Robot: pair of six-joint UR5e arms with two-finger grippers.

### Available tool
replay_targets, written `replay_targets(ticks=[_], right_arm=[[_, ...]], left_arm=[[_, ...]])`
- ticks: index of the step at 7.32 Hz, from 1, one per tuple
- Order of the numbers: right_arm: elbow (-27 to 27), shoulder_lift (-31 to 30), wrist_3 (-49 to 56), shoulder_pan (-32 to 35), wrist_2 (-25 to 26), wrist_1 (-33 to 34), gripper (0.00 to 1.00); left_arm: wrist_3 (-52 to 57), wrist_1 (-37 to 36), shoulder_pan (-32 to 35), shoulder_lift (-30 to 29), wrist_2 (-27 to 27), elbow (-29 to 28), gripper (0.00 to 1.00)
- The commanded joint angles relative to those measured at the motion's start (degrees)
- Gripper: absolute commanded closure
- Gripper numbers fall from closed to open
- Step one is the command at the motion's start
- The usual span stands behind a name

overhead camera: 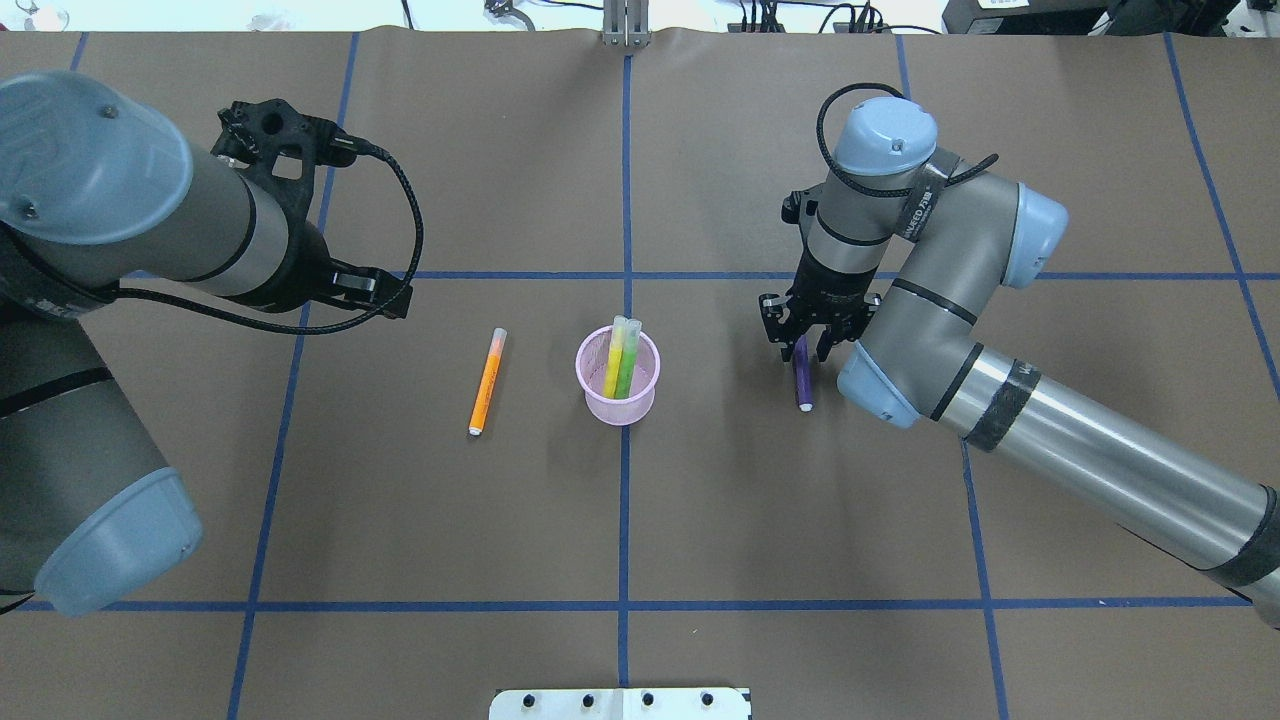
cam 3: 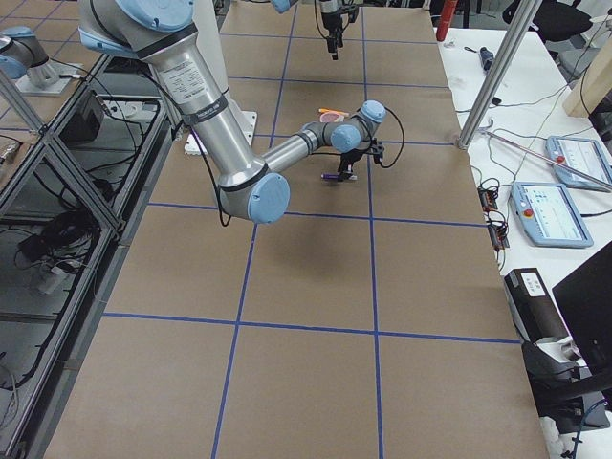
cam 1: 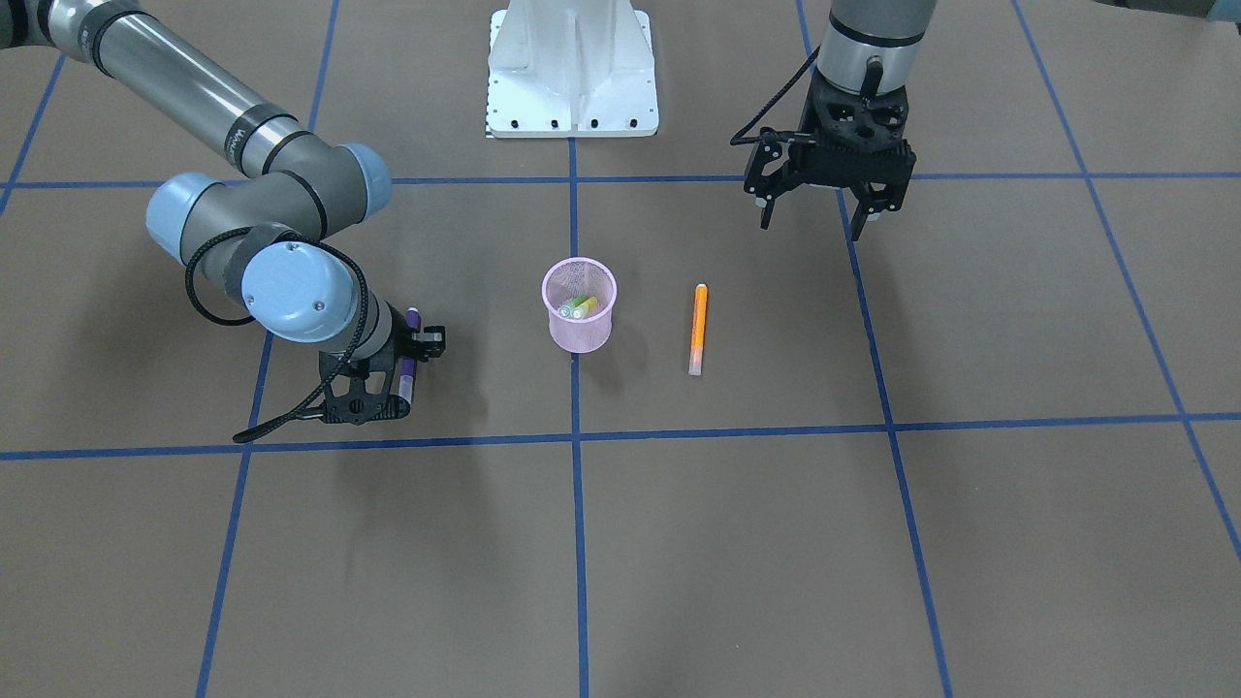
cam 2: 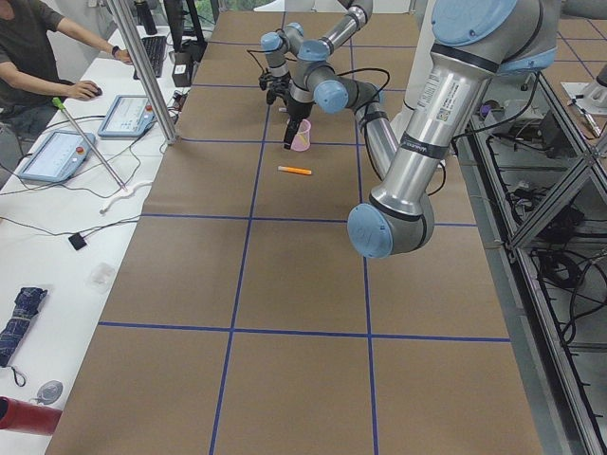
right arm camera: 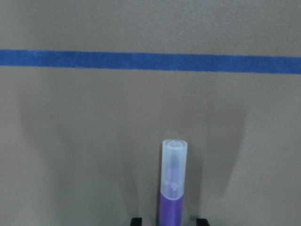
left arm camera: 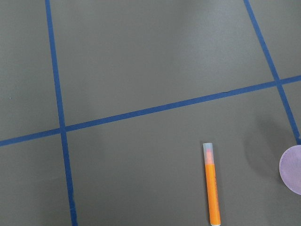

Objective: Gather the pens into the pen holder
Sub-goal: 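Lower onto and grasp the purple marker with the right gripper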

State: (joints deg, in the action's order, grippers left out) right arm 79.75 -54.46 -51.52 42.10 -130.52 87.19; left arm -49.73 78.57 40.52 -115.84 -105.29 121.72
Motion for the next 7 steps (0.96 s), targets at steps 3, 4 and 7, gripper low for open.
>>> replay_targets(ticks=[3, 4, 7], right_arm=[[-0.38, 0.14, 0.02, 0.0, 0.0, 0.0, 0.51], [-0.47, 0.06, 0.02, 0.0, 0.0, 0.0, 0.51], [-0.73, 0.14, 0.02, -0.18, 0.0, 0.0, 0.67]], left_arm=[[-0.02, 0.0, 0.0, 0.0, 0.0, 0.09, 0.0], [-0.02, 0.0, 0.0, 0.0, 0.0, 0.09, 0.0], [0.07, 0.0, 0.0, 0.0, 0.0, 0.18, 0.0]])
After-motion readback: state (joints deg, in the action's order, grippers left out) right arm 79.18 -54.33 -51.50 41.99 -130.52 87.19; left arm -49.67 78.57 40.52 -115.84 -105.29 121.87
